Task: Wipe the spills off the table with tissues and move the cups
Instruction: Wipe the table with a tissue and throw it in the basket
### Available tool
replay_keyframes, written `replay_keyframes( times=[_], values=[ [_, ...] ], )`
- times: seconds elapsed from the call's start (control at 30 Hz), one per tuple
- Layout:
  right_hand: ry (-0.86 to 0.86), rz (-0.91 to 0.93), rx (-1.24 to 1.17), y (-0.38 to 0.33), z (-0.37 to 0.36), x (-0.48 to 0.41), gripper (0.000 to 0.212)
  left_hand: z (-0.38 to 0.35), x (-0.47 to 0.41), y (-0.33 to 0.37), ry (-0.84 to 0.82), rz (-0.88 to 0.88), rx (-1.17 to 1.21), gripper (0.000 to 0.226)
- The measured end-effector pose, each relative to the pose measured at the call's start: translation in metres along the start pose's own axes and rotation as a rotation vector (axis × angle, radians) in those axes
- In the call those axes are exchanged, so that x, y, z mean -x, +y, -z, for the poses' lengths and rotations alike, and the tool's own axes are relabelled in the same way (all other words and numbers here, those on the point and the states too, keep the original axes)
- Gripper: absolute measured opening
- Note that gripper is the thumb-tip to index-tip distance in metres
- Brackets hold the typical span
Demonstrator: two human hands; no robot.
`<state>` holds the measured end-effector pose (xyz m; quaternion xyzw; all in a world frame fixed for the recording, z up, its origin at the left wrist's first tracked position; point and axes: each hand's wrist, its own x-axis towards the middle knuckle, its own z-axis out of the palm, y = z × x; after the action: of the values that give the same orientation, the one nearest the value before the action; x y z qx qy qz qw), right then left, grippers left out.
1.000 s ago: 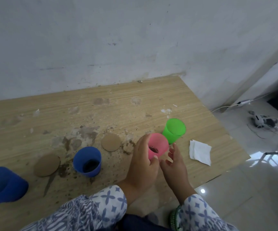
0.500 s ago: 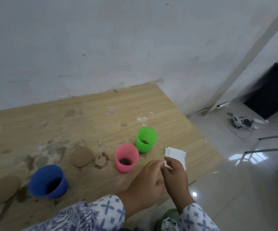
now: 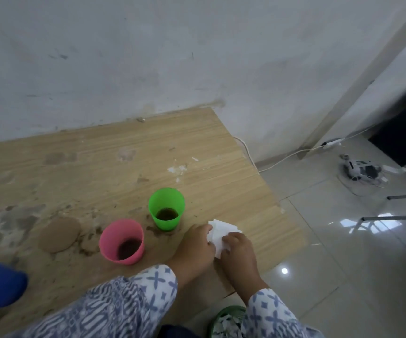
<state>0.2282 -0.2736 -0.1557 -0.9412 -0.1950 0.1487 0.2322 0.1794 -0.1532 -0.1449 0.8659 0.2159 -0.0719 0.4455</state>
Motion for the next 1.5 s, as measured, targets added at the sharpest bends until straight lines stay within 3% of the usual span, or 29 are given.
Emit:
replay_keyframes(
  times=[0.1, 0.23, 0.33, 0.5, 0.73, 0.97, 1.07, 1.17, 1.27, 1.5],
  values=[
    [-0.026, 0.075, 0.115, 0.017, -0.015, -0.005, 0.023, -0.004, -0.015, 0.011, 0.009, 0.054, -0.072, 0.047],
    [-0.037, 0.127, 0.127, 0.019, -0.014, -0.002, 0.028, -0.008, -0.029, 0.016, 0.032, 0.083, -0.147, 0.02],
    [-0.008, 0.134, 0.083, 0.017, -0.009, 0.0, 0.027, -0.01, -0.034, 0.016, 0.053, 0.089, -0.13, 0.028],
    [-0.042, 0.129, 0.093, 0.01, 0.001, 0.003, 0.033, -0.013, -0.035, 0.016, 0.128, 0.08, -0.104, 0.008],
    [-0.069, 0.091, 0.041, 0.009, 0.006, 0.003, 0.037, -0.018, -0.028, 0.005, 0.165, 0.034, -0.096, 0.009],
    [-0.066, 0.104, 0.054, 0.01, 0.004, 0.004, 0.035, -0.016, -0.04, 0.01, 0.088, 0.161, -0.087, 0.026],
    [-0.099, 0.117, 0.074, 0.009, 0.005, 0.006, 0.04, -0.018, -0.043, 0.014, 0.081, 0.173, -0.124, 0.012],
    [-0.137, 0.113, 0.094, 0.008, 0.007, 0.007, 0.046, -0.019, -0.041, 0.015, 0.105, 0.156, -0.11, 0.007],
    [-0.13, 0.121, 0.084, 0.009, 0.008, 0.006, 0.039, -0.02, -0.036, 0.013, 0.13, 0.126, -0.062, 0.009],
    [-0.015, 0.027, -0.122, 0.012, 0.015, 0.006, 0.029, -0.019, -0.016, 0.002, 0.227, 0.006, 0.012, 0.029]
  ],
)
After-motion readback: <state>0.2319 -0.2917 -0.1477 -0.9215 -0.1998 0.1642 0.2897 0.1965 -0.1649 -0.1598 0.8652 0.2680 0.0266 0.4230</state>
